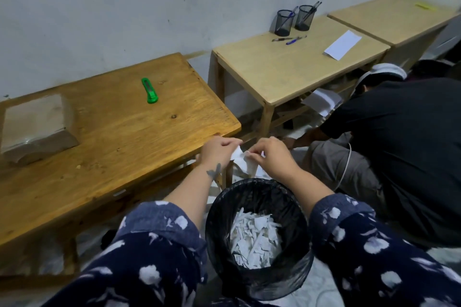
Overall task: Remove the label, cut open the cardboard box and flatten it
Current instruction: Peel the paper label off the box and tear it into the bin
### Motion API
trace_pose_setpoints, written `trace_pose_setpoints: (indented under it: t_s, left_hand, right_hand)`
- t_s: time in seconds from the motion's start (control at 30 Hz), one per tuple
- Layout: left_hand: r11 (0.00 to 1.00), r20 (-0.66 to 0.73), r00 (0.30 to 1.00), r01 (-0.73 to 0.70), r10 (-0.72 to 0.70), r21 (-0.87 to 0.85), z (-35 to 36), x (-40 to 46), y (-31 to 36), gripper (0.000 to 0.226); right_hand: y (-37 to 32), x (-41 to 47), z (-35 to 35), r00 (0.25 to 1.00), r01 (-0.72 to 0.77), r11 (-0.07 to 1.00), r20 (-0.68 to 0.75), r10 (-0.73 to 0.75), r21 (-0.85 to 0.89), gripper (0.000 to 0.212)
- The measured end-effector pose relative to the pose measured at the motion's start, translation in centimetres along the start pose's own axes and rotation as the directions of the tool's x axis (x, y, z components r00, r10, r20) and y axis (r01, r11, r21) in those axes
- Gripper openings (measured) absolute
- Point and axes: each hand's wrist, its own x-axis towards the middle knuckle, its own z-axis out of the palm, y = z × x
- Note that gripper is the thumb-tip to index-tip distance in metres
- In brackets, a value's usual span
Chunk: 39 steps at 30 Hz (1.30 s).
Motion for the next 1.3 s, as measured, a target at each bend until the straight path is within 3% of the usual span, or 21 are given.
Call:
trace_pose_setpoints:
  t_s: [0.2,0.33,0.47,0.77,0.9,1.0,1.17,1.3]
  left_hand:
    - [0.978,0.018,0.999,0.042,-0.039,-0.206,3.8,-1.6,-1.2,0.019]
    - [0.985,0.072,0.997,-0.004,0.017,-0.175,5.2,-1.3,-2.1,0.009]
    - [0.986,0.112,0.993,0.041,-0.023,-0.161,7.5,-1.2,-3.4,0.005]
    - [0.990,0.245,0.965,0.113,-0.090,-0.079,13.4,-1.3,-7.9,0.011]
    - [0.978,0.260,0.950,0.198,-0.174,-0.070,16.4,-0.9,-11.6,0.013]
    - [0.960,0.286,0.927,0.271,-0.241,-0.070,19.2,-0.6,-15.5,0.027]
    - [0.921,0.353,0.854,0.385,-0.382,0.065,21.3,-0.6,-21.5,0.026]
    - [0.908,0.370,0.830,0.388,-0.418,0.154,20.3,-0.5,-22.5,0.026]
  right_hand:
    - [1.8,-1.3,2.5,0.968,-0.251,0.963,-0.001,0.252,0.094,0.016]
    - [3.1,-2.2,3.6,0.927,-0.374,0.900,0.050,0.372,0.224,0.019]
    - [4.7,-3.4,5.0,0.879,-0.478,0.838,0.149,0.454,0.265,0.027]
    - [8.9,-6.4,9.2,0.689,-0.703,0.594,0.169,0.705,0.391,0.011]
    - [11.4,-6.8,13.3,0.597,-0.772,0.514,0.151,0.788,0.374,0.024]
    - [13.6,-7.7,17.9,0.562,-0.807,0.486,0.185,0.806,0.334,0.010]
    - [17.1,-10.5,23.9,0.443,-0.897,0.413,0.285,0.850,0.160,0.020]
    - [17.7,-11.6,24.5,0.411,-0.909,0.406,0.356,0.839,0.093,0.021]
